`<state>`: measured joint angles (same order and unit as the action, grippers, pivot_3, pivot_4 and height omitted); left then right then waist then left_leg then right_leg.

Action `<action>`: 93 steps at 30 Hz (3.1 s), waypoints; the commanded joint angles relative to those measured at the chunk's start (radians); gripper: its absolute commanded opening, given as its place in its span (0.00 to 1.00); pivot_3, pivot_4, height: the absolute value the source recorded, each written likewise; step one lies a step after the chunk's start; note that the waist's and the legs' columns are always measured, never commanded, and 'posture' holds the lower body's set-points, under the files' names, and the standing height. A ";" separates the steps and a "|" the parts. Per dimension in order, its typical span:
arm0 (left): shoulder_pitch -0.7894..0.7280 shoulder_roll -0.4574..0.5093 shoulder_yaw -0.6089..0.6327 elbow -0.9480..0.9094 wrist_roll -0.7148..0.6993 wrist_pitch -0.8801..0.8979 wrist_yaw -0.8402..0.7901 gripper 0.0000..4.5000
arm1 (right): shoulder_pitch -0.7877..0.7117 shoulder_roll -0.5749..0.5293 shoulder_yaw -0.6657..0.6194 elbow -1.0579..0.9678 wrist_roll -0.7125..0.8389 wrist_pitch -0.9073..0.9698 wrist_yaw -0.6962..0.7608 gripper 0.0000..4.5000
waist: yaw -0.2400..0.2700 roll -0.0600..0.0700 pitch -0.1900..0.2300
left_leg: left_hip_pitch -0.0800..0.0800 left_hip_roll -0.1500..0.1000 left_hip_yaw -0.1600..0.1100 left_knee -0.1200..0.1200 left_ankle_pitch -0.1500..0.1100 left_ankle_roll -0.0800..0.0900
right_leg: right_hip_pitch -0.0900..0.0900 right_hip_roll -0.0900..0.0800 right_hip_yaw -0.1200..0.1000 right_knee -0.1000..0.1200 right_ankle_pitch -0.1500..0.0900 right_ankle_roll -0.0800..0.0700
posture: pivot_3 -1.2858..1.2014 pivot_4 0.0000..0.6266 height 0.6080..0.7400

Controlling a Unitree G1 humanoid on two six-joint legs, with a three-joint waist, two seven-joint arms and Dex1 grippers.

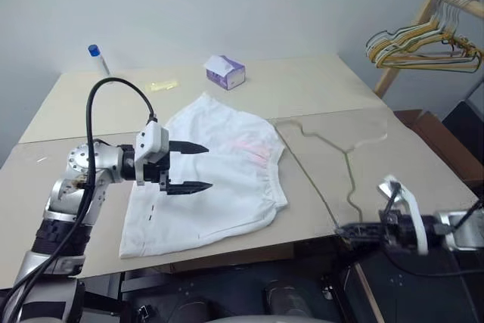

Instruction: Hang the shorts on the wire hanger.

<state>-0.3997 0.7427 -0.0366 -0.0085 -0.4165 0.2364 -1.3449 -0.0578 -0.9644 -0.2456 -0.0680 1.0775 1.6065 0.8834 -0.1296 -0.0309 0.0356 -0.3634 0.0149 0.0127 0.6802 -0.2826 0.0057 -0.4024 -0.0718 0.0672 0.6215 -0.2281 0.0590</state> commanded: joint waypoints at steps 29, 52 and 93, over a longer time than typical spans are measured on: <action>0.042 -0.002 0.001 -0.023 0.035 -0.059 0.031 0.99 | -0.184 -0.002 0.333 -0.028 -0.243 -0.204 0.083 0.00 | 0.008 0.000 0.000 | 0.007 0.000 0.001 0.000 0.000 0.000 | -0.001 0.000 0.002 0.001 0.000 0.001 | 0.47 0.00 1.00; 0.078 -0.017 -0.015 -0.035 0.078 -0.091 0.068 0.99 | -0.555 0.015 0.668 0.406 -0.491 -0.358 0.422 0.00 | 0.008 0.000 0.000 | 0.007 0.000 0.002 0.001 0.000 0.001 | -0.001 0.000 0.002 0.002 0.003 -0.005 | 0.49 0.00 1.00; 0.141 -0.034 -0.038 -0.087 0.107 -0.108 0.156 0.99 | -0.634 0.338 0.400 0.567 -0.759 -0.710 0.334 0.00 | 0.035 0.001 0.000 | 0.006 -0.002 -0.002 0.002 0.000 0.000 | -0.003 -0.002 0.000 0.006 0.005 -0.007 | 0.50 0.00 1.00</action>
<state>-0.2527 0.7030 -0.0867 -0.0770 -0.3092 0.1472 -1.1899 -0.7045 -0.6254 0.2056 0.6322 0.2993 0.9864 1.2527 -0.0949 -0.0296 0.0352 -0.3573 0.0133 0.0107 0.6818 -0.2829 0.0062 -0.4054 -0.0742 0.0673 0.6281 -0.2230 0.0519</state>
